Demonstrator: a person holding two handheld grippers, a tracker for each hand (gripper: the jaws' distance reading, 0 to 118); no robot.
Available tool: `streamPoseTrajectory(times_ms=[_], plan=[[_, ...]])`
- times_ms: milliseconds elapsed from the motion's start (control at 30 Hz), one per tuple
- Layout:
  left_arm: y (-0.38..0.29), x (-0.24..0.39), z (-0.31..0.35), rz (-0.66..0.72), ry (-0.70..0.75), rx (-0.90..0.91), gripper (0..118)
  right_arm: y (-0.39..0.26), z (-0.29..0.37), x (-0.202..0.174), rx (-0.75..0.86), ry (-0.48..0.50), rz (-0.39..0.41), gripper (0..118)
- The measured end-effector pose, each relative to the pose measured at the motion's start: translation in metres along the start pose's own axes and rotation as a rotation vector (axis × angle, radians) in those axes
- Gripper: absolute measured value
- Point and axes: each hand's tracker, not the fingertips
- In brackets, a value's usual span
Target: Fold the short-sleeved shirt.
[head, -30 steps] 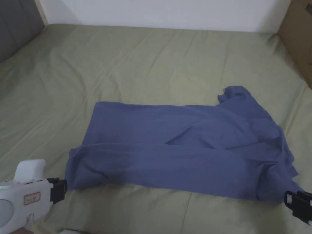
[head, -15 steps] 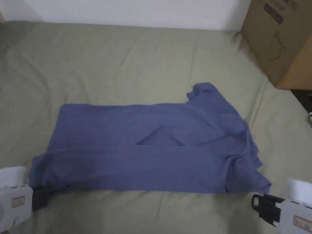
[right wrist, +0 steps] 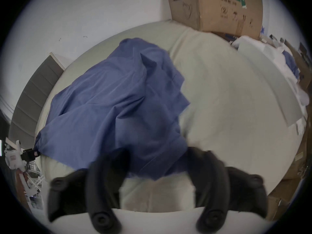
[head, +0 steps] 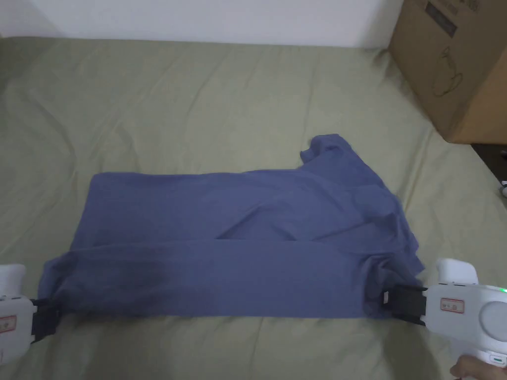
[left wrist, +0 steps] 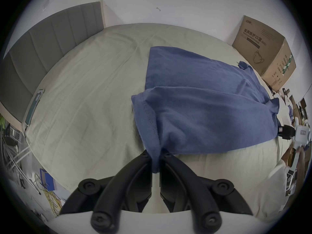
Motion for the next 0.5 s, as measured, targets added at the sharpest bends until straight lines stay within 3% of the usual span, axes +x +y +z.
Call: streamPoseTrajectory(times_ms=[67, 133, 233, 367, 500], plan=[[0.002, -0.001, 0.004, -0.011, 0.001, 0.0, 5, -0.005, -0.003, -0.014, -0.006, -0.084, 0.108, 53], [0.001, -0.001, 0.004, -0.01, -0.001, -0.008, 5, -0.006, 0.006, -0.016, 0.022, -0.084, 0.046, 9], [0.001, 0.001, 0.005, -0.014, 0.002, -0.013, 5, -0.001, 0.011, -0.005, 0.025, 0.0, -0.046, 9], [0.001, 0.005, 0.016, -0.05, 0.005, -0.011, 5, -0.001, 0.033, -0.012, 0.04, -0.025, 0.036, 9], [0.002, -0.003, 0.032, -0.037, -0.034, 0.017, 5, -0.003, 0.075, 0.003, 0.089, 0.057, -0.09, 9]])
